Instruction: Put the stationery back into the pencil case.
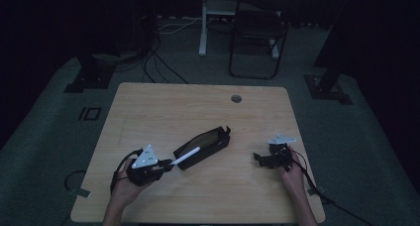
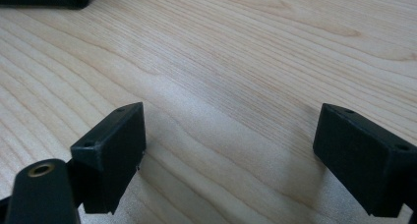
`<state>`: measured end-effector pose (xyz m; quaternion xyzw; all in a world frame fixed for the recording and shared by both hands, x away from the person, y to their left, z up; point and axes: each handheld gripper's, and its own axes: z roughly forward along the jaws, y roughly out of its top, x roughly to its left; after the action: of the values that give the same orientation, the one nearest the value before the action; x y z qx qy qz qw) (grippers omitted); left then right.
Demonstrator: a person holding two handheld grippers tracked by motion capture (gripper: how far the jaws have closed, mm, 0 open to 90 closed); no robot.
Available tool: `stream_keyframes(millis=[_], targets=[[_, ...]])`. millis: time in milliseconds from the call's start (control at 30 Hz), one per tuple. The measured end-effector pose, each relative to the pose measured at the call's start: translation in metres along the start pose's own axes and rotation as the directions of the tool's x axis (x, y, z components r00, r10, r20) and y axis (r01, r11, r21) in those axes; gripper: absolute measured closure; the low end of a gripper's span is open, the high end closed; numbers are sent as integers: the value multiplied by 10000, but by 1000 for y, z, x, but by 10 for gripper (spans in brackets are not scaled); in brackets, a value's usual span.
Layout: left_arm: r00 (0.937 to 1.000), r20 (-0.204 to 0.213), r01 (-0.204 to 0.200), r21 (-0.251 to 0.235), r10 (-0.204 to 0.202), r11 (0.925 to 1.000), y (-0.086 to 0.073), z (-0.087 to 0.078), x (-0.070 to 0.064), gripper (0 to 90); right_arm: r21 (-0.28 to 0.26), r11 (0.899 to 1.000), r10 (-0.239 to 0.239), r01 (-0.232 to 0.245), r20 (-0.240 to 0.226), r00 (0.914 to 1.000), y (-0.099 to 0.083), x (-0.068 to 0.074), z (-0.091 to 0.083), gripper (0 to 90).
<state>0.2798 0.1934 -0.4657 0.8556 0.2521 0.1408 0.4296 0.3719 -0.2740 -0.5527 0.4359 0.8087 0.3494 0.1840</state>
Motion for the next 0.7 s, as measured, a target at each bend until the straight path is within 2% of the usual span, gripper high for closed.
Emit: stream_keyframes(millis=[233,367,700], targets=[[10000,-68,-33,-18,33,10000,4,1,2,787,1,10000,5,-5,-3,10000,0,0,0,123],[9999,-108,-10,-70,10,10000,6,1,4,786,-23,9997,254,-253,168,9995,1,2,1,123],[9997,-236,-72,-69,70,10000,14,2,7,787,-5,10000,79,-79,77,9999,2,0,2,123]])
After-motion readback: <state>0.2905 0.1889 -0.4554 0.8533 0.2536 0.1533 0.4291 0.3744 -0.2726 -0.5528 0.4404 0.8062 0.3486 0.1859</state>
